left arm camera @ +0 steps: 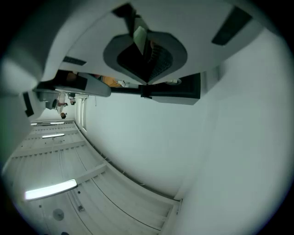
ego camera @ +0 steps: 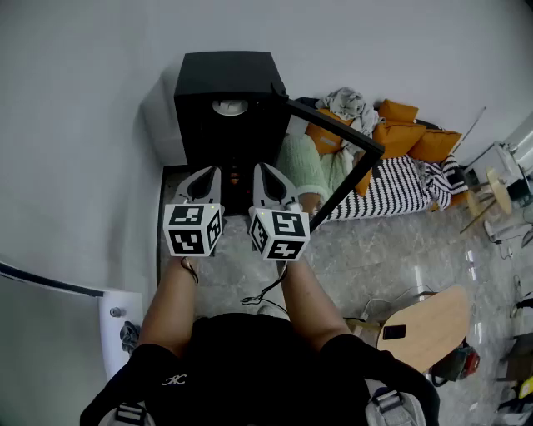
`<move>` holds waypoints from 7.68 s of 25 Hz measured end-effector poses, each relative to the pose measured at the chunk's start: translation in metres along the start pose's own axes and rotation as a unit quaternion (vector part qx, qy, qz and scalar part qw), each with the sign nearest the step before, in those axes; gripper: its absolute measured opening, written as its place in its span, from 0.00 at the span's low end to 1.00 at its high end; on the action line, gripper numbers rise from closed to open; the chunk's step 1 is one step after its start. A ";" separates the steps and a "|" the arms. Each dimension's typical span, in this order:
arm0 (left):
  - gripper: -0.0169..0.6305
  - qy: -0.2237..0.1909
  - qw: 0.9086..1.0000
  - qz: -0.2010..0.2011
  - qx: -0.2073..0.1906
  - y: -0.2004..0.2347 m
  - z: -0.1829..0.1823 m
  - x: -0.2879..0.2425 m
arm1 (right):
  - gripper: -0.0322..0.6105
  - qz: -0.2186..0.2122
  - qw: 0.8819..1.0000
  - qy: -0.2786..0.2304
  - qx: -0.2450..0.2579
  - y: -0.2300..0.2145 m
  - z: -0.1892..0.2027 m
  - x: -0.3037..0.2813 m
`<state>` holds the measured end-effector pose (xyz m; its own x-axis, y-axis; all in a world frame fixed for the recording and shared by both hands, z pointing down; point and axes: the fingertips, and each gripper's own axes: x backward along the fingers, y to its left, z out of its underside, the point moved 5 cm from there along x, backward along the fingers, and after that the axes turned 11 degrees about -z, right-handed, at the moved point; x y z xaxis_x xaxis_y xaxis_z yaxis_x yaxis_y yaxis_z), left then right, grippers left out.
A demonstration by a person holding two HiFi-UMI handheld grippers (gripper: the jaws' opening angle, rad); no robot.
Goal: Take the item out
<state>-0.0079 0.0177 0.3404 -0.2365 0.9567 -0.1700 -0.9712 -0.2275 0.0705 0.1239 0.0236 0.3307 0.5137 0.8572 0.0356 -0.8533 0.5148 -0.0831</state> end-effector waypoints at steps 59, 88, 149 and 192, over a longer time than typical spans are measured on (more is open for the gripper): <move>0.03 0.015 0.997 -0.065 0.030 0.018 0.017 -0.154 | 0.05 -0.077 0.995 0.063 0.029 -0.097 0.041 -0.119; 0.03 0.074 0.997 0.037 -0.006 0.117 0.034 -0.277 | 0.06 -0.054 0.966 0.204 0.150 -0.105 0.111 -0.294; 0.03 0.118 0.993 -0.002 0.023 0.142 0.059 -0.254 | 0.14 0.012 0.719 0.374 0.585 -0.176 0.238 -0.323; 0.03 0.137 0.989 0.048 0.027 0.136 0.078 -0.252 | 0.21 -0.104 0.730 0.364 0.569 -0.144 0.198 -0.302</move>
<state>-0.0783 -0.2407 0.4701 -0.3329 0.8444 -0.4198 -0.9430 -0.2975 0.1495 0.0737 -0.3066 0.5291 0.2001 0.7384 -0.6439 -0.0584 0.6651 0.7445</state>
